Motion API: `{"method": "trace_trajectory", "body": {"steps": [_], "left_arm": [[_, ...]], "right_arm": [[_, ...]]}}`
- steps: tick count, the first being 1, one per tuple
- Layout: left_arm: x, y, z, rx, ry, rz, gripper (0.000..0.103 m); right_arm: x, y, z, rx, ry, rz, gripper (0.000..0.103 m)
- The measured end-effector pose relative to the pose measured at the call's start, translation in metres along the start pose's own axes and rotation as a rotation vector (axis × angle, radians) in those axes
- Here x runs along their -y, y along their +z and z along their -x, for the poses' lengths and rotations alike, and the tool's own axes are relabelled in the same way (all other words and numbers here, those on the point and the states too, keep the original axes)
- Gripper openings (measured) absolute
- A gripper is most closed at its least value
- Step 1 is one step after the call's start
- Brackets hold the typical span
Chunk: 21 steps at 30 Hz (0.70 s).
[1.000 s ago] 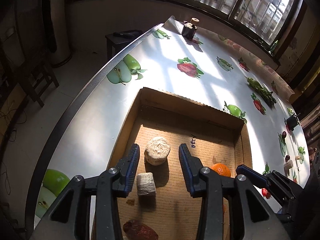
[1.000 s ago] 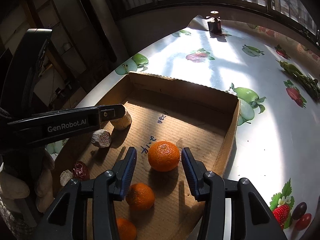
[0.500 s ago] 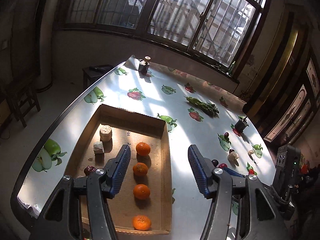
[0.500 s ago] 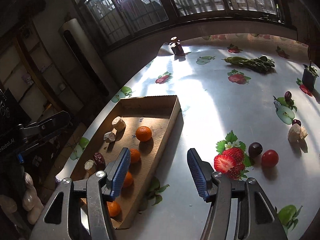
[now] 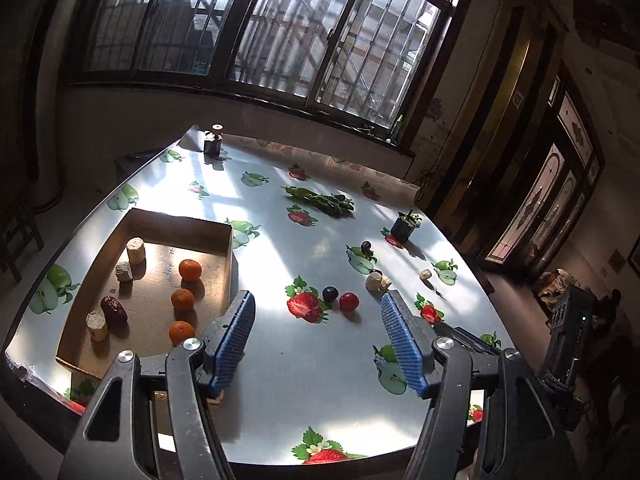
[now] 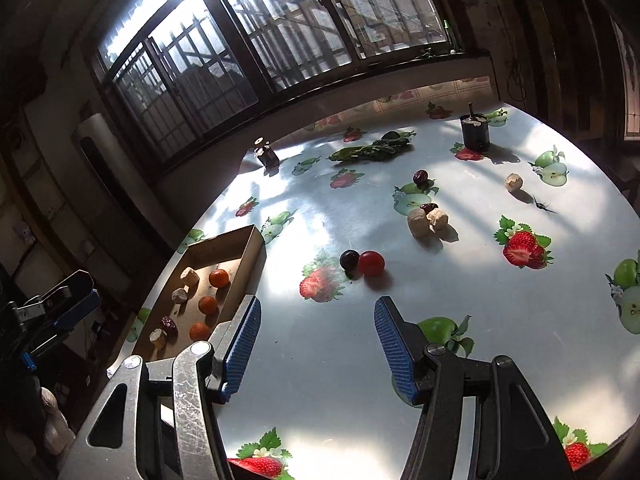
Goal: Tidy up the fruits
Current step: 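Withdraw both open tools from the box back over the table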
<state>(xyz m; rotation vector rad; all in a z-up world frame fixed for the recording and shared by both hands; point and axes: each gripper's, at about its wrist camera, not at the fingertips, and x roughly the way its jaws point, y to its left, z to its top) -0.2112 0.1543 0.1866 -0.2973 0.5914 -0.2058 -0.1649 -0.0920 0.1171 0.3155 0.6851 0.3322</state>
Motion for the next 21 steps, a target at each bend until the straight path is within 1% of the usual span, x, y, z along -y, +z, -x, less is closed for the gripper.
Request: {"method": "trace_trajectory", "body": {"steps": [2, 4, 6, 9, 12, 16, 21], "left_arm": [[0.012, -0.001, 0.003, 0.016, -0.026, -0.011, 0.066], [0.021, -0.001, 0.004, 0.02, -0.055, -0.016, 0.066], [0.033, -0.001, 0.006, 0.018, -0.083, -0.032, 0.066], [0.042, -0.001, 0.007, 0.022, -0.098, -0.051, 0.066], [0.044, 0.002, 0.004, 0.028, -0.099, -0.053, 0.066], [0.04, 0.01, -0.003, 0.018, -0.11, -0.027, 0.066], [0.033, 0.03, -0.008, 0.009, -0.137, -0.026, 0.066]], "right_arm": [[0.003, -0.002, 0.017, 0.042, -0.026, 0.009, 0.068], [0.006, -0.003, 0.03, 0.072, -0.057, 0.019, 0.07], [0.012, -0.004, 0.043, 0.089, -0.074, 0.021, 0.07], [0.026, -0.002, 0.055, 0.112, -0.083, -0.009, 0.07], [0.035, 0.002, 0.058, 0.116, -0.096, -0.026, 0.071], [0.043, 0.007, 0.056, 0.113, -0.117, -0.034, 0.071], [0.055, 0.016, 0.062, 0.127, -0.174, -0.053, 0.071]]}}
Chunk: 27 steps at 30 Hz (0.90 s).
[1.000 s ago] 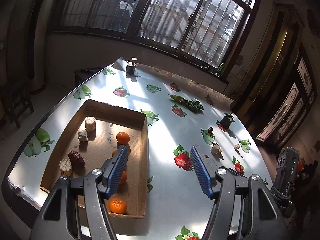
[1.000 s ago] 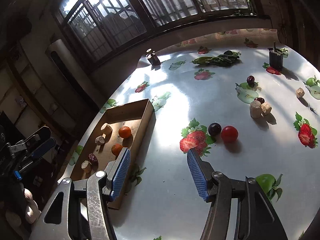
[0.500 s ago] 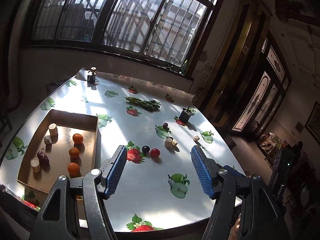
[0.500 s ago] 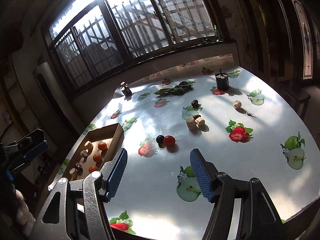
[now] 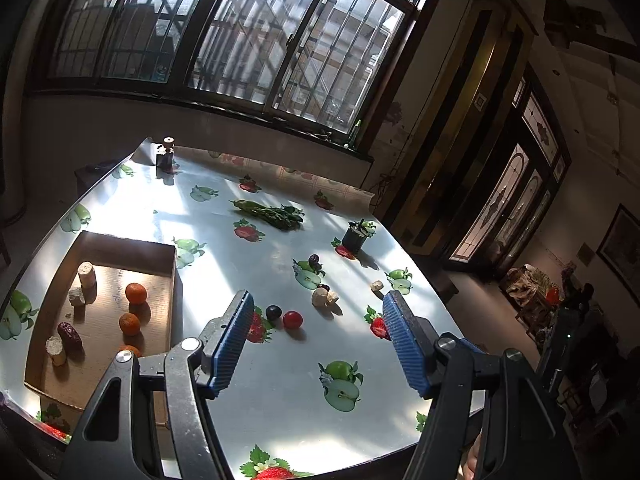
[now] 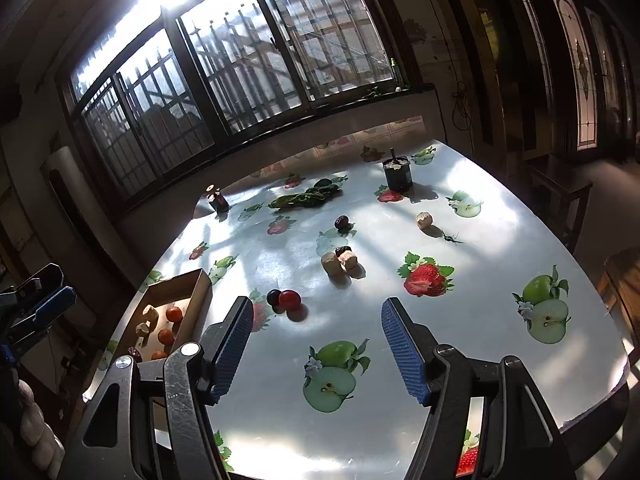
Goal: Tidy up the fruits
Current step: 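Withdraw both open tools from the box back over the table, then close the left tool on the red tomato while the right tool grasps a square beige cake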
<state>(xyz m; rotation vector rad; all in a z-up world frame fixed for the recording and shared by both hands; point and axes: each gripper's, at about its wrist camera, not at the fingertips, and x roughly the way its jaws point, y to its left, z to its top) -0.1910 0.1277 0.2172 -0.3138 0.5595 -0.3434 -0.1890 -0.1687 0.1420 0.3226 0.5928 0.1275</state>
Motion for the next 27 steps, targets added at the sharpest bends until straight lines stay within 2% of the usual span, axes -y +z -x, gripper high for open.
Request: {"method": "trace_trajectory", "body": {"steps": [4, 8, 12, 14, 16, 19, 23, 27], "left_arm": [[-0.007, 0.023, 0.006, 0.037, -0.037, -0.015, 0.066], [-0.017, 0.031, -0.002, 0.045, -0.07, -0.064, 0.066], [-0.036, 0.028, -0.021, 0.003, -0.112, -0.076, 0.066], [-0.045, 0.027, -0.031, -0.026, -0.113, -0.077, 0.066], [-0.054, 0.025, -0.04, -0.05, -0.102, -0.073, 0.066], [-0.068, 0.023, -0.05, -0.076, -0.104, -0.038, 0.066], [-0.083, 0.015, -0.054, -0.093, -0.072, 0.025, 0.066], [-0.09, 0.006, -0.046, -0.079, 0.026, 0.063, 0.066]], "right_arm": [[0.016, 0.011, 0.013, 0.038, -0.109, -0.023, 0.071], [0.039, 0.016, 0.033, 0.09, -0.235, -0.074, 0.071], [0.059, 0.015, 0.049, 0.114, -0.375, -0.143, 0.071], [0.066, 0.012, 0.055, 0.115, -0.413, -0.187, 0.071], [0.071, 0.011, 0.057, 0.112, -0.429, -0.231, 0.071], [0.071, 0.009, 0.051, 0.089, -0.402, -0.267, 0.071], [0.057, 0.012, 0.033, 0.045, -0.396, -0.2, 0.071], [0.045, 0.02, 0.012, 0.018, -0.309, -0.129, 0.071]]}}
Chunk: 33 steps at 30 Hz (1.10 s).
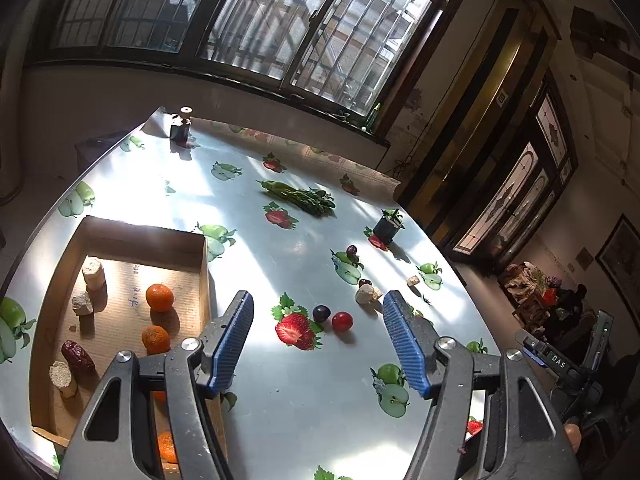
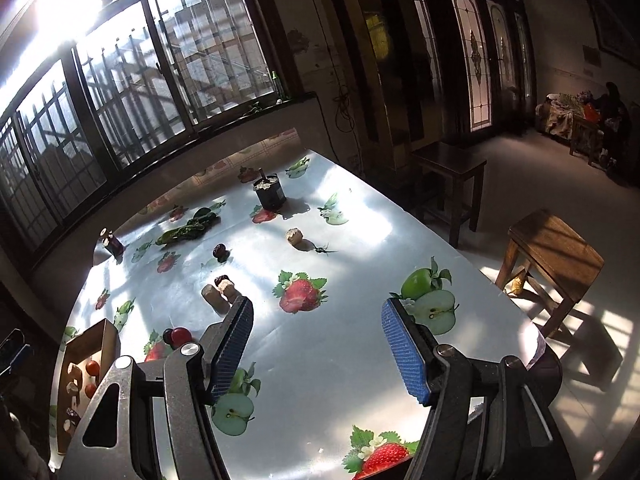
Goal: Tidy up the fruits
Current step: 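Close the left tool on the red tomato while the right tool grasps a square beige cake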
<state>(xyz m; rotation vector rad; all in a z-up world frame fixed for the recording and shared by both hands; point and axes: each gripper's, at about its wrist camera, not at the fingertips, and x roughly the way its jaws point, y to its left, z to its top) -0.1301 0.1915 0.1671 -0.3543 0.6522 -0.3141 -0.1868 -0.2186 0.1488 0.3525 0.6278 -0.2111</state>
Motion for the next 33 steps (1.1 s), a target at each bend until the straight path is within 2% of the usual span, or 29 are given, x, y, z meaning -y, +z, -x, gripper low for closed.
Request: {"method": "trace_trajectory", "body": {"steps": [3, 9, 14, 17, 19, 21, 22, 27, 31, 33], "left_arm": [[-0.003, -0.009, -0.002, -0.012, 0.082, 0.028, 0.067], [0.005, -0.028, -0.04, -0.11, 0.204, 0.016, 0.067], [0.024, -0.038, -0.083, -0.213, 0.191, -0.024, 0.067], [0.037, -0.041, -0.104, -0.244, 0.168, -0.047, 0.065], [0.045, -0.044, -0.12, -0.266, 0.151, -0.062, 0.054], [0.049, -0.049, -0.137, -0.3, 0.139, -0.066, 0.033], [0.05, -0.051, -0.144, -0.313, 0.134, -0.066, 0.032], [0.057, -0.058, -0.177, -0.349, 0.122, -0.07, 0.031], [0.066, -0.059, -0.196, -0.361, 0.114, -0.102, 0.031], [0.071, -0.059, -0.206, -0.362, 0.111, -0.123, 0.031]], "right_arm": [[-0.013, -0.001, -0.018, -0.028, 0.046, 0.073, 0.071], [-0.033, -0.005, -0.065, -0.126, 0.142, 0.213, 0.071], [-0.042, -0.001, -0.114, -0.192, 0.219, 0.27, 0.071], [-0.029, 0.016, -0.152, -0.212, 0.176, 0.24, 0.071], [-0.011, 0.033, -0.176, -0.24, 0.179, 0.167, 0.071], [0.003, 0.049, -0.192, -0.243, 0.165, 0.119, 0.07], [0.006, 0.057, -0.199, -0.241, 0.154, 0.112, 0.069], [-0.001, 0.082, -0.235, -0.23, 0.15, 0.127, 0.067], [-0.003, 0.085, -0.265, -0.223, 0.118, 0.122, 0.067], [0.001, 0.084, -0.276, -0.222, 0.138, 0.1, 0.067]]}}
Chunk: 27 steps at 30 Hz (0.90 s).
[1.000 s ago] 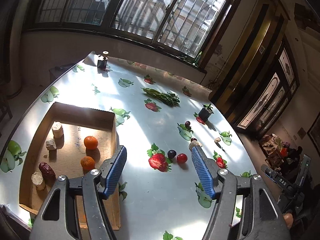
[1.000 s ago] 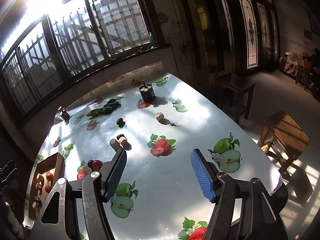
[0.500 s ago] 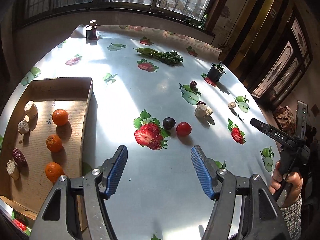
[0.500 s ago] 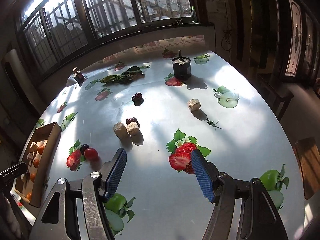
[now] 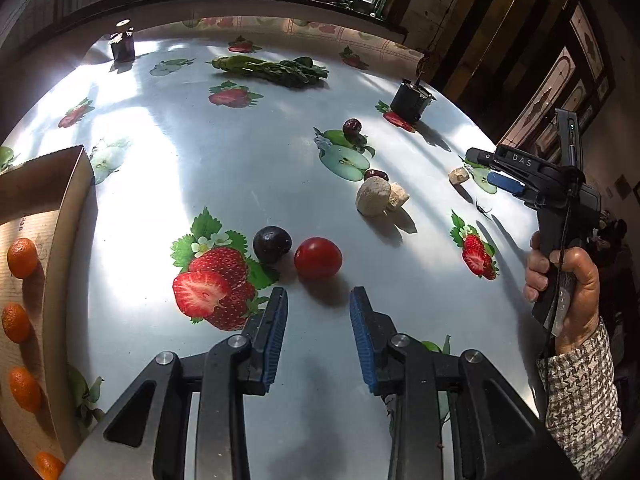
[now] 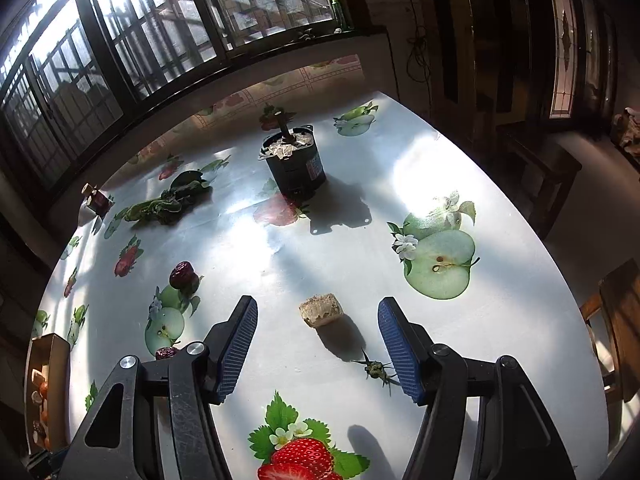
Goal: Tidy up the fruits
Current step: 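Close the left tool on the red tomato while the right tool grasps a square beige cake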
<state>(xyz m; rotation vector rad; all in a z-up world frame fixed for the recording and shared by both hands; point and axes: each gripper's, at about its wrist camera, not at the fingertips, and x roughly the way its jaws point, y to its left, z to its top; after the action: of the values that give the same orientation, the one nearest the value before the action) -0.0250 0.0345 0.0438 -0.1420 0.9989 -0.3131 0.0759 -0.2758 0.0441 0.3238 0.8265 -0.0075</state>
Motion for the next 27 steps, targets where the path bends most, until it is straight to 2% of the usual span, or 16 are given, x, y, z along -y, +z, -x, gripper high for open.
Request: {"method": "trace_trajectory", "body": {"steps": [7, 11, 15, 16, 20, 27], "left_arm": [[0.014, 0.011, -0.033, -0.013, -0.01, -0.041, 0.031], [0.015, 0.015, -0.052, -0.04, -0.014, -0.039, 0.031], [0.015, 0.019, -0.057, -0.009, -0.009, -0.033, 0.031], [0.013, 0.02, -0.058, -0.007, -0.012, -0.025, 0.031], [0.012, 0.023, -0.06, 0.005, -0.004, -0.014, 0.031], [0.013, 0.031, -0.056, 0.018, 0.048, -0.001, 0.034]], "right_arm": [[0.007, -0.005, -0.02, -0.023, 0.081, -0.015, 0.067], [0.003, -0.005, -0.026, -0.027, 0.077, 0.004, 0.067], [0.001, -0.006, -0.034, -0.042, 0.066, 0.004, 0.066], [0.001, -0.007, -0.035, -0.048, 0.064, 0.005, 0.064], [-0.004, -0.009, -0.038, -0.056, 0.018, 0.047, 0.043], [-0.008, -0.014, -0.037, -0.045, -0.024, 0.098, 0.041]]}}
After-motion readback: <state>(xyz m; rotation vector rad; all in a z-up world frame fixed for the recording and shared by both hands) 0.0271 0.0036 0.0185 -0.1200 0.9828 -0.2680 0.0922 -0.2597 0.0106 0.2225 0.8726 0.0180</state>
